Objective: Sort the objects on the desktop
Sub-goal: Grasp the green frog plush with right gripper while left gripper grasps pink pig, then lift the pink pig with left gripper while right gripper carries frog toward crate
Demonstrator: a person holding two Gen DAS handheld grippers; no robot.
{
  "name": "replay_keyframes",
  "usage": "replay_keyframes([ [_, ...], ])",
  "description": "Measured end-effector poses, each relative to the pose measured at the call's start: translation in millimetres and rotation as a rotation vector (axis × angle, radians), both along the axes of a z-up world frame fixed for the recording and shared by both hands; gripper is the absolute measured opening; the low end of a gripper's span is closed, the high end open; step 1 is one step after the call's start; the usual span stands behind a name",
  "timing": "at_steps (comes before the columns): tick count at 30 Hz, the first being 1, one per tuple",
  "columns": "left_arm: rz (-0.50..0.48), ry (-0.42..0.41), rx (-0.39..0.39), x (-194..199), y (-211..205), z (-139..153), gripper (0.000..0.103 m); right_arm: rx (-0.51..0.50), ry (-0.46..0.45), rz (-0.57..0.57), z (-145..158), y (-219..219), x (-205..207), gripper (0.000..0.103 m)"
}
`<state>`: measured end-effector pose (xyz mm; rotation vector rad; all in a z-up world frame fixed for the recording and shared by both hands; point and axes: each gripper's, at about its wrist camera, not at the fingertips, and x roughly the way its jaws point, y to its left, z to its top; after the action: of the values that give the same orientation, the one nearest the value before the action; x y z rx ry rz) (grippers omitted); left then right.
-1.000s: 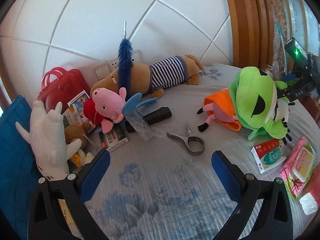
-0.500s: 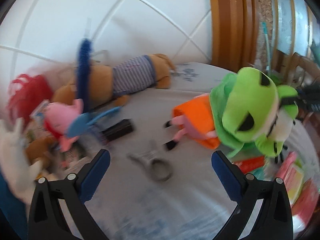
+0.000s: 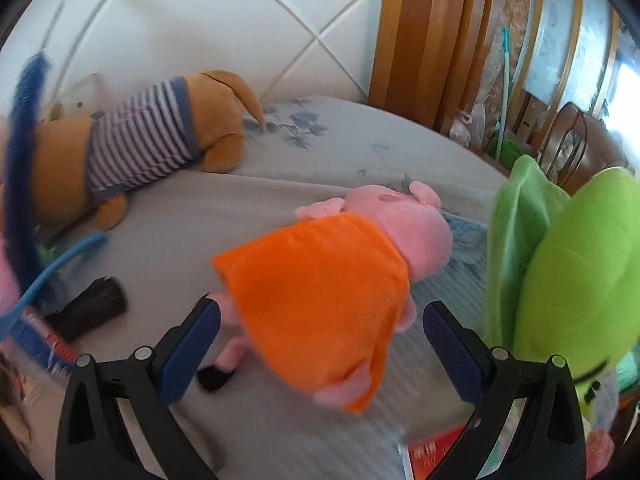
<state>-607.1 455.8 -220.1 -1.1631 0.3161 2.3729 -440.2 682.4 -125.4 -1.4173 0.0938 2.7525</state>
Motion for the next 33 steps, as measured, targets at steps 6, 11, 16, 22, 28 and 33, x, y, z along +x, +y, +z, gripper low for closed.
replay_keyframes([
  [6,0.018,0.068,-0.096,-5.3,19.0,-23.8,0.091,-0.011,-0.004,-0.019,-8.1,0.3,-1.9,0.028],
  [11,0.034,0.056,-0.070,-3.0,8.3,-13.1,0.069,-0.005,0.016,-0.031,-6.0,-5.0,-4.0,0.028],
  [16,0.034,0.085,-0.059,7.2,-3.5,0.4,0.066,-0.017,0.041,-0.031,1.3,-13.2,-6.2,0.028],
  [22,0.033,0.130,-0.051,27.8,-17.9,20.7,0.066,-0.011,0.065,-0.005,15.3,-28.1,-10.1,0.028],
  [28,0.056,0.159,-0.053,53.7,-49.5,42.9,0.066,0.023,0.090,0.043,33.8,-51.8,-11.1,0.027],
  [33,0.130,0.185,-0.033,79.6,-98.0,70.7,0.066,0.039,0.124,0.112,56.9,-80.5,-10.9,0.027],
])
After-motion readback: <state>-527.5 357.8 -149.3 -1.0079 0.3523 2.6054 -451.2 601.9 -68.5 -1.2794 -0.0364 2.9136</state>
